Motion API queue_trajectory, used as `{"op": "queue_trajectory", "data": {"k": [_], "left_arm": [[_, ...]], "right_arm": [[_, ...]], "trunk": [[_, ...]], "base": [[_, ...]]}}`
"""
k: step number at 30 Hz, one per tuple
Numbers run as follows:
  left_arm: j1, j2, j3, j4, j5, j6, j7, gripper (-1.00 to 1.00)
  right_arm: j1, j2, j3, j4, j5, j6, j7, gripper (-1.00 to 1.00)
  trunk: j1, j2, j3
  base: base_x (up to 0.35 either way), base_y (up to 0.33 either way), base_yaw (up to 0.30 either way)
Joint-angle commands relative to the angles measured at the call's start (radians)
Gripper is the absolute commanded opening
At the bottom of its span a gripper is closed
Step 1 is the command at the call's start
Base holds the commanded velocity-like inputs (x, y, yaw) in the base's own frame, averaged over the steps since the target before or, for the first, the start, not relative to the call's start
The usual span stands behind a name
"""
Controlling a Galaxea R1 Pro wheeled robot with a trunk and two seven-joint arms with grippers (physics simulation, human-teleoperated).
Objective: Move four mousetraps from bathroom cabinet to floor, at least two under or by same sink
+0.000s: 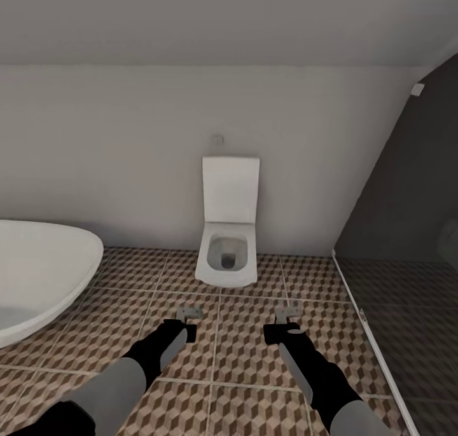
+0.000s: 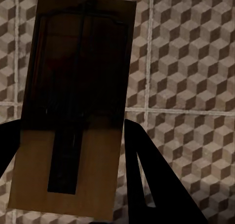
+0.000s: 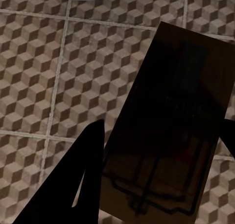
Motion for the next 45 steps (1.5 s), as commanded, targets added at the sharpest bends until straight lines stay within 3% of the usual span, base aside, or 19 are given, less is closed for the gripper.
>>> {"op": "queue_trajectory", "data": {"k": [1, 5, 7, 12, 15, 24, 32, 45], "left_arm": [[-0.001, 0.001, -0.009, -0.002, 0.007, -0.01, 0.008, -1.0], [0.004, 0.001, -0.017, -0.001, 0.007, -0.122, 0.007, -1.0], [0.006, 0.001, -0.042, 0.0, 0.007, -0.17, 0.007, -1.0], [0.007, 0.002, -0.119, 0.0, 0.007, -0.203, 0.008, -1.0], [0.007, 0.002, -0.136, 0.0, 0.007, -0.207, 0.008, -1.0], [0.007, 0.002, -0.144, 0.0, 0.007, -0.208, 0.007, -1.0], [0.007, 0.002, -0.144, 0.0, 0.007, -0.207, 0.008, -1.0], [0.007, 0.0, -0.145, 0.0, 0.007, -0.207, 0.008, -1.0]], "right_arm": [[-0.001, -0.001, 0.004, -0.001, -0.01, 0.003, -0.01, -1.0], [-0.001, -0.003, 0.003, -0.001, -0.009, 0.002, -0.01, -1.0], [-0.001, -0.003, 0.002, -0.001, -0.009, 0.0, -0.008, -1.0], [-0.001, -0.005, 0.002, -0.001, -0.009, -0.003, -0.005, -1.0], [-0.001, -0.005, 0.002, -0.001, -0.009, -0.005, -0.003, -1.0], [-0.001, -0.005, 0.002, -0.001, -0.009, -0.013, -0.001, -1.0], [-0.001, -0.005, 0.002, -0.001, -0.009, -0.094, 0.001, -1.0], [-0.001, -0.005, 0.002, -0.026, -0.009, -0.103, 0.003, -1.0]], "trunk": [[0.004, -0.008, -0.006], [0.019, -0.036, -0.025], [0.027, -0.05, -0.034], [0.046, -0.085, -0.058], [0.058, -0.106, -0.072], [0.092, -0.169, -0.114], [0.123, -0.225, -0.152], [0.173, -0.316, -0.214]], "base": [[0.0, 0.0, 0.0], [0.0, 0.0, 0.0], [0.0, 0.0, 0.0], [0.0, 0.0, 0.0], [0.0, 0.0, 0.0], [0.0, 0.0, 0.0], [0.0, 0.0, 0.0], [0.0, 0.0, 0.0]]}}
